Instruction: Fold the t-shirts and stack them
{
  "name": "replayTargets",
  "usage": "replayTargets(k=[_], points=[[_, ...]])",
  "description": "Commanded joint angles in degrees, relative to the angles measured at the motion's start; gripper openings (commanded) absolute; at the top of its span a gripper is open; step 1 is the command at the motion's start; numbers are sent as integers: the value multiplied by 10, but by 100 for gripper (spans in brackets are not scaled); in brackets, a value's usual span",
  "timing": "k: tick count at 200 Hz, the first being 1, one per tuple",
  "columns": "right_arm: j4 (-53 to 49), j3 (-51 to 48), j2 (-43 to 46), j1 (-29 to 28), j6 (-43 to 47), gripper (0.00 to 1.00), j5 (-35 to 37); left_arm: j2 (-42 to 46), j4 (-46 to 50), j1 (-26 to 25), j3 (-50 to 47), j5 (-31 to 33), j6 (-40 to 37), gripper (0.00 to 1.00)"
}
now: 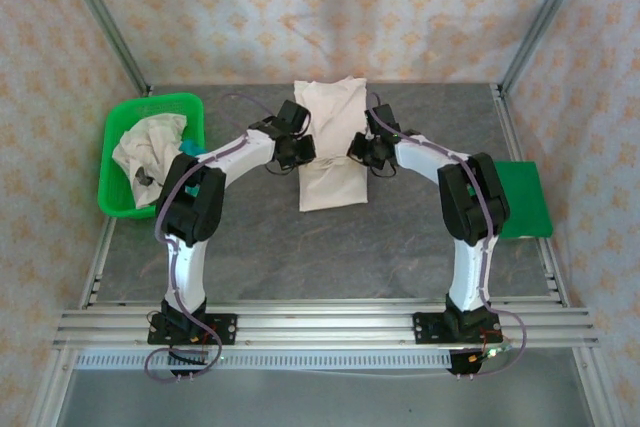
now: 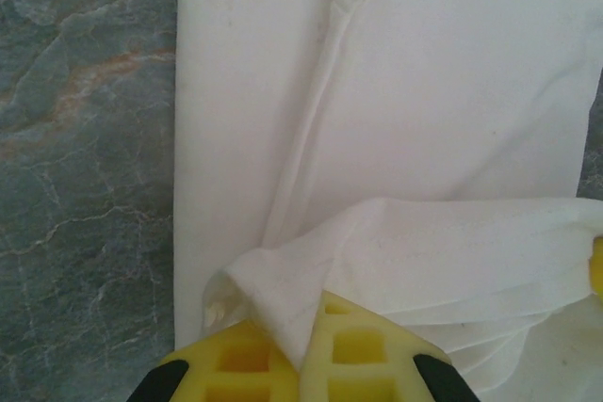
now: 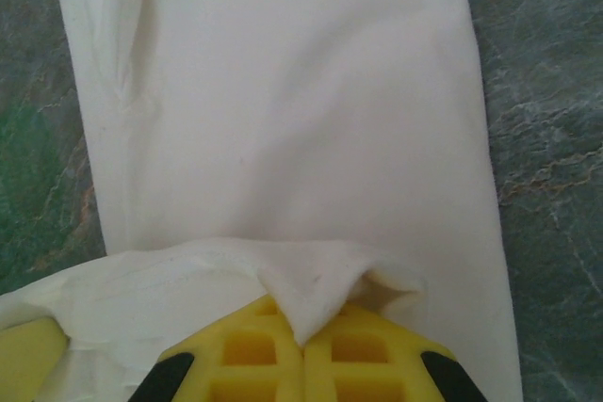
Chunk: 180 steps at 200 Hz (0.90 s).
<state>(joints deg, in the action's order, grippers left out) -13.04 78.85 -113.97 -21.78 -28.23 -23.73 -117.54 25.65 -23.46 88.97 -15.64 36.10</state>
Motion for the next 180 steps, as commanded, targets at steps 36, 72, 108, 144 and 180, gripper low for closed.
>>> replayTargets(k=[36, 72, 108, 144, 180], points=[[6, 19, -7, 9, 10, 0, 29, -22, 27, 9, 48, -11, -15, 0], [11, 14, 13, 9, 13, 0, 38, -26, 36, 11, 61, -8, -20, 0], [-5, 34, -17, 11, 19, 0, 39, -42, 34, 16, 65, -8, -19, 0], [-3, 40, -39, 11, 17, 4, 41, -64, 36, 20, 73, -10, -18, 0], [0, 34, -27, 11, 19, 20, 41, -74, 39, 21, 85, -28, -16, 11]])
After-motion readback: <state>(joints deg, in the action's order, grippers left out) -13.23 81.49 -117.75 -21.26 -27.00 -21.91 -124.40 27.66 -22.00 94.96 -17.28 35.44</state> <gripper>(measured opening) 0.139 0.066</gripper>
